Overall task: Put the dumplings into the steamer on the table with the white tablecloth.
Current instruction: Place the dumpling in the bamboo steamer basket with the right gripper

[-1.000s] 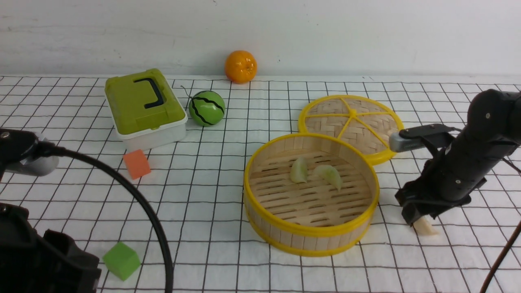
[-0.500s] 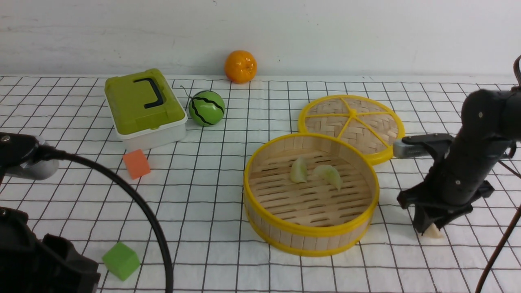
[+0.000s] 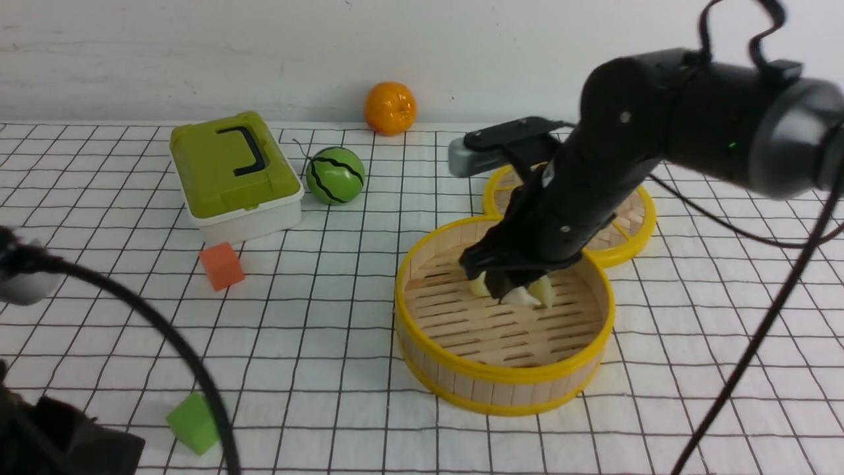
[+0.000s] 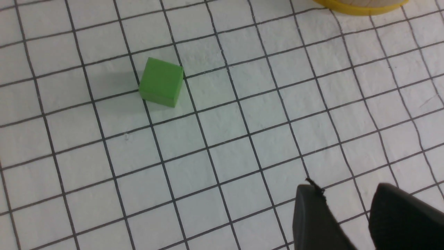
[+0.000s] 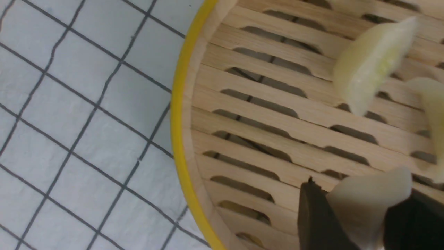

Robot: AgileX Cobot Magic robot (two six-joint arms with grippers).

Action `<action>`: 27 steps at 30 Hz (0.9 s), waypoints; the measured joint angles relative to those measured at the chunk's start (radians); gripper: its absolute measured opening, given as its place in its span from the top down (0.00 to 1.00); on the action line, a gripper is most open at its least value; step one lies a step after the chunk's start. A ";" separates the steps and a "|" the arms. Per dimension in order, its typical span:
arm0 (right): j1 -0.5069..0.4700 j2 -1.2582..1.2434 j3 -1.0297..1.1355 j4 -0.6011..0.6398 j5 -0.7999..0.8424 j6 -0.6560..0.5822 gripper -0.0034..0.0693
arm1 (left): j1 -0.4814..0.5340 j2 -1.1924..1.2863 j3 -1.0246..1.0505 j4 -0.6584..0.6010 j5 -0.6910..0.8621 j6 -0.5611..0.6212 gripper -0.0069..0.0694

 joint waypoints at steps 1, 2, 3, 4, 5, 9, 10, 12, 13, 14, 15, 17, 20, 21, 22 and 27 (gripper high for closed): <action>0.007 0.023 0.000 0.000 -0.015 0.017 0.63 | 0.000 -0.034 0.008 0.000 0.000 0.007 0.60; 0.011 0.051 0.000 -0.004 -0.034 0.037 0.63 | 0.000 -0.078 0.023 0.005 0.000 0.013 0.60; 0.011 0.069 -0.001 -0.006 -0.039 0.049 0.63 | 0.000 -0.109 0.035 0.008 0.000 0.015 0.60; 0.011 0.073 -0.001 -0.006 -0.042 0.052 0.63 | 0.000 -0.117 0.038 0.009 0.000 0.016 0.60; 0.011 0.105 -0.001 -0.016 -0.050 0.069 0.63 | 0.000 -0.174 0.063 0.018 0.002 0.017 0.60; 0.010 0.147 -0.007 -0.030 -0.057 0.083 0.55 | 0.000 -0.342 0.151 0.047 0.001 0.017 0.60; 0.010 0.150 -0.009 -0.031 -0.063 0.083 0.51 | 0.000 -0.377 0.175 0.058 -0.001 0.017 0.60; 0.010 0.151 -0.008 -0.033 -0.068 0.083 0.46 | 0.000 -0.410 0.194 0.065 -0.009 0.017 0.60; 0.010 0.152 -0.008 -0.033 -0.068 0.083 0.42 | 0.000 -0.450 0.216 0.073 -0.021 0.017 0.60; 0.010 0.149 -0.008 -0.034 -0.062 0.083 0.38 | 0.000 -0.482 0.230 0.079 -0.026 0.017 0.60; 0.010 0.140 -0.008 -0.033 -0.049 0.083 0.35 | 0.000 -0.502 0.237 0.082 -0.029 0.017 0.60; 0.010 0.122 -0.008 -0.033 -0.028 0.083 0.34 | 0.000 -0.518 0.240 0.082 -0.031 0.017 0.60; 0.010 0.035 -0.008 -0.041 0.027 0.074 0.34 | 0.000 -0.525 0.240 0.084 -0.035 0.017 0.60; 0.010 0.035 -0.008 -0.041 0.030 0.073 0.34 | 0.000 -0.525 0.240 0.084 -0.035 0.017 0.60; 0.010 -0.043 -0.008 -0.052 0.055 0.058 0.37 | 0.000 -0.525 0.240 0.085 -0.037 0.017 0.60; 0.010 -0.249 0.010 -0.060 0.101 0.018 0.48 | 0.000 -0.525 0.240 0.086 -0.037 0.017 0.60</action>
